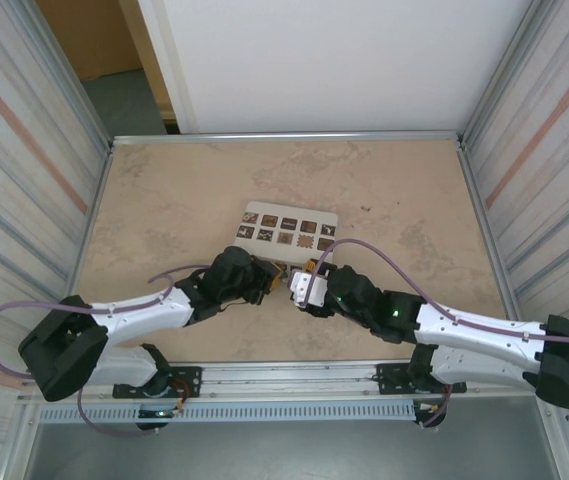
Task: Unlock the padlock with the key
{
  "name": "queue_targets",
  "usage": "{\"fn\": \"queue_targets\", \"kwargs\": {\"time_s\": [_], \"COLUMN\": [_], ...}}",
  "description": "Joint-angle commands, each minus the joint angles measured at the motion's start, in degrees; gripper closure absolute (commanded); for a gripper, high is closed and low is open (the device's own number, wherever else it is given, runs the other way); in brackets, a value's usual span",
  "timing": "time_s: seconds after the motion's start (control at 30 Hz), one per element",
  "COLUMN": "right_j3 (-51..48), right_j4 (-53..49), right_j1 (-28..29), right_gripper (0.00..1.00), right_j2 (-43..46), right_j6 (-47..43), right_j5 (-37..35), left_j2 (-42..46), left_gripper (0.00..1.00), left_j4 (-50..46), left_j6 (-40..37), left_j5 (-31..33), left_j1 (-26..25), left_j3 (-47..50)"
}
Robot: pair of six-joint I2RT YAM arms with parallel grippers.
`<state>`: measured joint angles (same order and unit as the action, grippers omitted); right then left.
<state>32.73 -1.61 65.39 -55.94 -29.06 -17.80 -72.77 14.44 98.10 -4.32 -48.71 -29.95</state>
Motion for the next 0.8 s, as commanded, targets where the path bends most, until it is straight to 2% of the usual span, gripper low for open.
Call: {"fn": "queue_targets", "kwargs": {"time_s": [0.0,0.27,0.77], "right_j3": [-1.2,-0.9,-1.1], "right_j4": [5.6,8.0,12.3], "right_j1": [0.9,1.8,0.6], "right_gripper": [0.40,0.51,0.66], "right_j2": [-0.4,-6.2,-13.8], "right_j6": [-3.5,-2.7,-1.4], "right_j5": [-3.4,-2.8,-1.1], "left_j2": [1.4,0.3,-0.3], "left_gripper": [1.00,1.00,1.00], "left_j4": [-1.2,-0.1,1.2], "left_j6": [1.8,2.2,2.6], "left_j5": [-1.4,-2.2,-2.7], "left_j1": [0.3,0.3,0.3], "left_j3": [-3.0,-3.4,-3.0]}}
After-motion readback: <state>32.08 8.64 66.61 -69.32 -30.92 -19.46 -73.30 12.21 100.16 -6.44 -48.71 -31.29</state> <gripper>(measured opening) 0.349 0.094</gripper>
